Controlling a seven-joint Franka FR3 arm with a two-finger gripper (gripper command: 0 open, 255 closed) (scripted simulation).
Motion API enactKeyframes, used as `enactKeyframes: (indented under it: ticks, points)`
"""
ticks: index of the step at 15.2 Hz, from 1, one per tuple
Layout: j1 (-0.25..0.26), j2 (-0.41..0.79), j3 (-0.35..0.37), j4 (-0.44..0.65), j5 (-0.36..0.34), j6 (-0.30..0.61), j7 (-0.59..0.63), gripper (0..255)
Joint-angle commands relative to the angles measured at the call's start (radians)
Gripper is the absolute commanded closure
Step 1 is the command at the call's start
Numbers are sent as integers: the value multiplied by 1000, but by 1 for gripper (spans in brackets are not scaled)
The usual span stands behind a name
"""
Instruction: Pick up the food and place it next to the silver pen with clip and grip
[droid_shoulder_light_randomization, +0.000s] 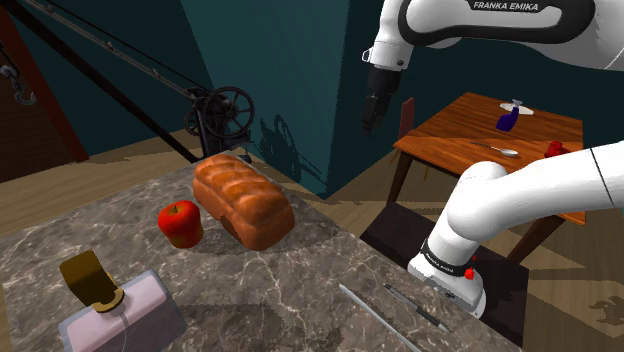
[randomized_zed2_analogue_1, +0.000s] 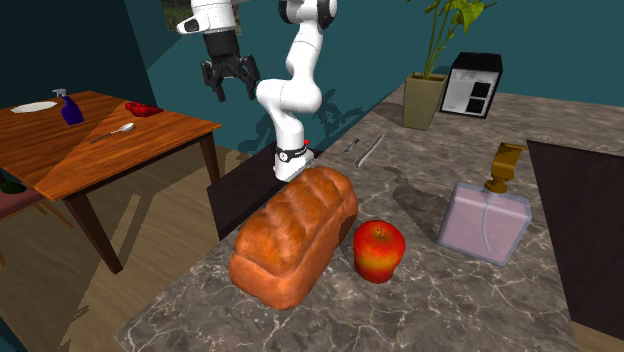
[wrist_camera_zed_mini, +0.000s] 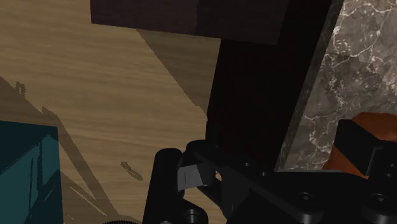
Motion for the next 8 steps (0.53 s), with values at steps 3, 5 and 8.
enactKeyframes:
  ticks: [3, 5, 8]
  points:
    - [15, 26, 56, 13, 26, 17, 61, 0]
    - [28, 58, 110, 32, 49, 35, 122, 0]
    - [45, 119, 190, 71, 76, 61, 213, 0]
